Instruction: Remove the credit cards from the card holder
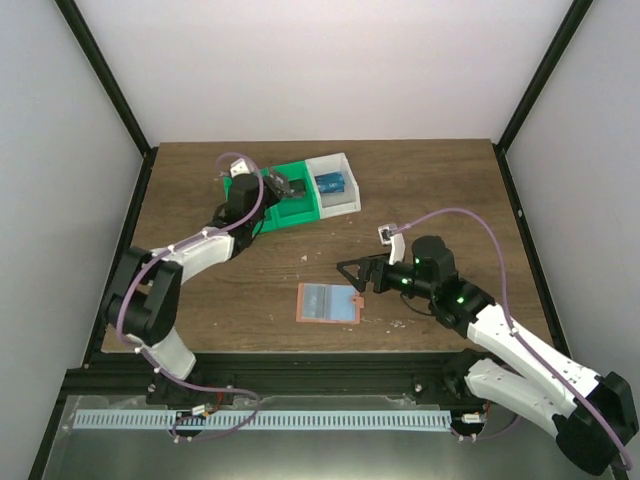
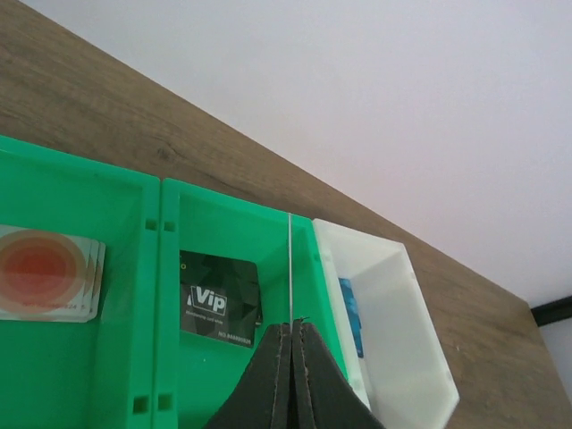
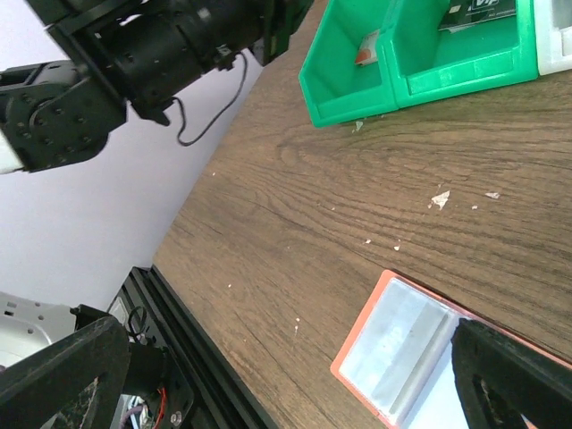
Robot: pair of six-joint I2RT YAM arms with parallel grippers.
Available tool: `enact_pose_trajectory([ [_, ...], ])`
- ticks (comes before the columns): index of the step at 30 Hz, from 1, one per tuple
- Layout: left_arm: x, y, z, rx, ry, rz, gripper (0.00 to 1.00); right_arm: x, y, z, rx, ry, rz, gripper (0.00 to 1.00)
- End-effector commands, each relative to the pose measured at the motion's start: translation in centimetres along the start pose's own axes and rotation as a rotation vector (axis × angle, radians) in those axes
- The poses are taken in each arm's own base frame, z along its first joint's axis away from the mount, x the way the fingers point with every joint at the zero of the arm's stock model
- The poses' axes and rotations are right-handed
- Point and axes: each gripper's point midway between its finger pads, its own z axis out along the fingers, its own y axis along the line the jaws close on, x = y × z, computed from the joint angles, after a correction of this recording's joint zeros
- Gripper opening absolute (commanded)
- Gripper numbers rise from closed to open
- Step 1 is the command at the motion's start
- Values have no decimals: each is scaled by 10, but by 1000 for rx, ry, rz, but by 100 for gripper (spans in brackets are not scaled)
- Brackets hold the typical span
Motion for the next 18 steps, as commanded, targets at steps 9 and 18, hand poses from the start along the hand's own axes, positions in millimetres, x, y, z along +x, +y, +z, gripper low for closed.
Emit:
enact_pose_trajectory([
  [9, 11, 11, 50, -9, -35, -27, 0, -18, 9, -5, -2, -45, -15, 100],
  [18, 26, 28, 68, -57, -25, -22, 0, -19, 10, -5, 4, -42, -23, 100],
])
